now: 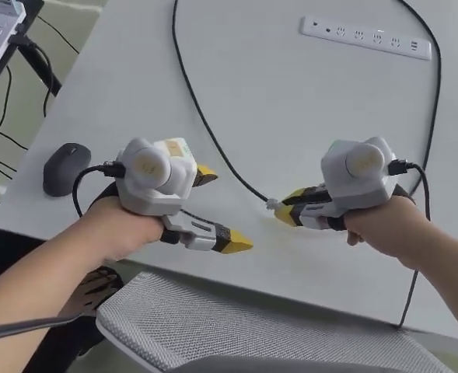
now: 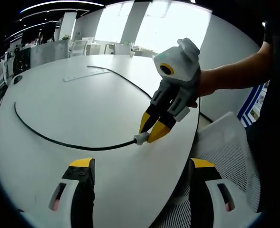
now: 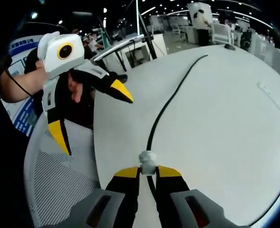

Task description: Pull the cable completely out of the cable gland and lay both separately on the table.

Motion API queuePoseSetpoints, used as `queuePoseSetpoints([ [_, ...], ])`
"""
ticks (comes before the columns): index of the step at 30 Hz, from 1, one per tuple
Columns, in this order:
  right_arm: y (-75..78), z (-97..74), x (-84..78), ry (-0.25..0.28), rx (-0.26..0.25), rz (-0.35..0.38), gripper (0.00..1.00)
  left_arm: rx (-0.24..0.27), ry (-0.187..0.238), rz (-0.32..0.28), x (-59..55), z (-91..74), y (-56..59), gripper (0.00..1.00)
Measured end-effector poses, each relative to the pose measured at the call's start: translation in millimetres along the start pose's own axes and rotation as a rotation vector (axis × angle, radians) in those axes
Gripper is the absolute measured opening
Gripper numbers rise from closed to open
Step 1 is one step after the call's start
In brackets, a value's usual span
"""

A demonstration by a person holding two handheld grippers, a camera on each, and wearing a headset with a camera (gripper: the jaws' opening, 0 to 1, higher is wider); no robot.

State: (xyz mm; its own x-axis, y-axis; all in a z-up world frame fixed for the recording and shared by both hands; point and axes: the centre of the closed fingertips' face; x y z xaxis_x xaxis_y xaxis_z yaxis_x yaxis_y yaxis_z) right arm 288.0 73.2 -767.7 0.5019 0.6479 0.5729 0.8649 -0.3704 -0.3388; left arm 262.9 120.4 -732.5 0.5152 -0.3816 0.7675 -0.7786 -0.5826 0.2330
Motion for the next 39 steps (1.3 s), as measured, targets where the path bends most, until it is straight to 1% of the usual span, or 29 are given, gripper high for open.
queuePoseSetpoints([
  [3,-4.0,-7.1,5.9,0.005,-0.007,-0.025,0.07,-0.006,0.003,0.013,4.4,1.3,2.8,0.81],
  [9,-13.2,-20.4,21.2,0.022,-0.004,-0.070,0.07,-0.019,0.036,0.048,20.8,-0.3,9.9,0.79],
  [13,-23.0,-29.2,28.3,0.017,0.004,-0.106,0.07,-0.021,0.053,0.076,29.7,-2.7,12.5,0.78],
  [16,-28.7,-34.5,29.9,-0.001,0.011,-0.153,0.07,-0.023,0.081,0.095,38.7,-6.9,14.6,0.76],
  [18,-33.8,-38.6,31.4,-0.005,0.021,-0.164,0.07,-0.027,0.104,0.121,46.9,-11.0,17.1,0.73],
  [19,-35.8,-40.3,32.3,-0.004,0.022,-0.171,0.07,-0.032,0.119,0.124,50.9,-12.7,18.8,0.73],
  [20,-37.6,-41.9,33.2,-0.003,0.024,-0.176,0.07,-0.036,0.125,0.122,52.5,-13.3,19.3,0.73],
  [22,-40.6,-45.5,35.3,-0.002,0.029,-0.186,0.07,-0.045,0.124,0.122,52.6,-12.1,19.4,0.72],
  [26,-43.9,-51.7,39.9,-0.006,0.033,-0.210,0.06,-0.063,0.106,0.139,50.2,-9.0,20.7,0.69],
  [28,-45.2,-54.2,41.6,-0.012,0.034,-0.217,0.06,-0.075,0.114,0.141,51.5,-8.0,22.3,0.67],
  [30,-45.2,-54.8,42.0,-0.014,0.033,-0.218,0.06,-0.086,0.117,0.129,51.9,-4.3,22.6,0.65],
  [34,-44.6,-53.8,40.1,-0.026,0.032,-0.215,0.06,-0.106,0.112,0.157,52.2,2.0,23.9,0.62],
  [35,-45.1,-53.8,39.9,-0.028,0.034,-0.216,0.06,-0.116,0.111,0.174,52.6,3.1,23.8,0.61],
  [37,-47.4,-54.2,39.9,-0.030,0.039,-0.220,0.06,-0.129,0.115,0.187,53.6,3.7,22.7,0.56],
  [39,-50.2,-55.3,40.2,-0.034,0.045,-0.234,0.06,-0.169,0.144,0.185,58.4,2.1,24.8,0.49],
])
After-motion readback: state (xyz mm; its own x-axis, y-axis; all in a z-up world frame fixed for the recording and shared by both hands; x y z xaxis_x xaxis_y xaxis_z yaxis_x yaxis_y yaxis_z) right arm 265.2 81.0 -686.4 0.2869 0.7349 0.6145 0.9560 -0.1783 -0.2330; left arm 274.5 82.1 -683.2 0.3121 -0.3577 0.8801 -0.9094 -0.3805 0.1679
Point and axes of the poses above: the centre of the closed fingertips' face, and the gripper's own axes: z roughly forward along the fingers, y roughly to its right, x roughly out of its top, and after that the axes turned 4 degrees about z, right-handed
